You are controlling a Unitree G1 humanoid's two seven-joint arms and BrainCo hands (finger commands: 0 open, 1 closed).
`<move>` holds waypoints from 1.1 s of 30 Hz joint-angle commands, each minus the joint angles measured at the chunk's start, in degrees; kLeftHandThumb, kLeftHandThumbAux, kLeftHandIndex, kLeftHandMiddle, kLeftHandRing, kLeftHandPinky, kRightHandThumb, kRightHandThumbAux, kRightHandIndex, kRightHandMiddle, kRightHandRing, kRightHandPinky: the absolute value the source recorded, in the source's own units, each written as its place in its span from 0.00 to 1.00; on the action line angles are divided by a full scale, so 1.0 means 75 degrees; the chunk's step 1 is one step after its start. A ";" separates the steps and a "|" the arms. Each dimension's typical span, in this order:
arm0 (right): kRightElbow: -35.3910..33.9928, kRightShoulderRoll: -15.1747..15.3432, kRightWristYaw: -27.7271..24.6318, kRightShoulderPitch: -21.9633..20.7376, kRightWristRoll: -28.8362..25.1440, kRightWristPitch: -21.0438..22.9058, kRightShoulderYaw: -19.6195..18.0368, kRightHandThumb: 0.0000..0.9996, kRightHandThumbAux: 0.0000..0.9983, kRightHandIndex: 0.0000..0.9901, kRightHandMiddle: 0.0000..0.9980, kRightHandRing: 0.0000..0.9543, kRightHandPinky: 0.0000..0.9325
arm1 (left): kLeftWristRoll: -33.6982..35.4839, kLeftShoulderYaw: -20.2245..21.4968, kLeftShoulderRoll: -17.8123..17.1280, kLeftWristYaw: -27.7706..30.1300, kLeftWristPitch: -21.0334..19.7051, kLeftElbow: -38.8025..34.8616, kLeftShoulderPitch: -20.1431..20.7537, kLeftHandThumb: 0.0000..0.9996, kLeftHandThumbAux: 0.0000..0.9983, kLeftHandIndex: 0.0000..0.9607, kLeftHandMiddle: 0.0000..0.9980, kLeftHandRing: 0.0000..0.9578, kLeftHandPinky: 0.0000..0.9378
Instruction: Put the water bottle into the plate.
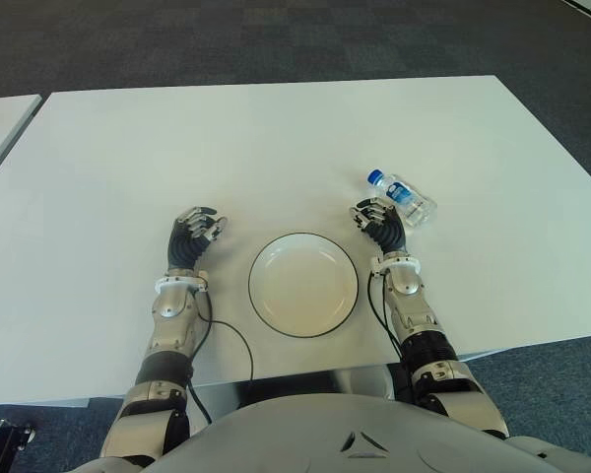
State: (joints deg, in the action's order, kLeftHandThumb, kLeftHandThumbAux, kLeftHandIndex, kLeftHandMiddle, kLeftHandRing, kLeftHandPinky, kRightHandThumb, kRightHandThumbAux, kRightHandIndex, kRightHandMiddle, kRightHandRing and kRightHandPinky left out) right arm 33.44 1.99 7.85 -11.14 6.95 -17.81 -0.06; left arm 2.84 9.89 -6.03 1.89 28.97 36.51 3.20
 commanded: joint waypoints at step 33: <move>-0.0807 0.1029 0.3277 -0.0182 0.3419 -0.1087 0.0809 0.70 0.73 0.42 0.44 0.45 0.43 | -0.0117 -0.0113 -0.0004 -0.0012 -0.0234 0.0364 -0.0064 0.71 0.72 0.45 0.61 0.62 0.62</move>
State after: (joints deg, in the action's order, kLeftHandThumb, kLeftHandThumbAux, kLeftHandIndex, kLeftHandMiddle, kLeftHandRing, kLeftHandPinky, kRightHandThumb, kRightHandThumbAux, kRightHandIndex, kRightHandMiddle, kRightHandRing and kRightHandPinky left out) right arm 27.85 9.14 30.51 -12.34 29.86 -26.97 5.08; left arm 2.31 9.56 -6.18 1.89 29.20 37.41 3.53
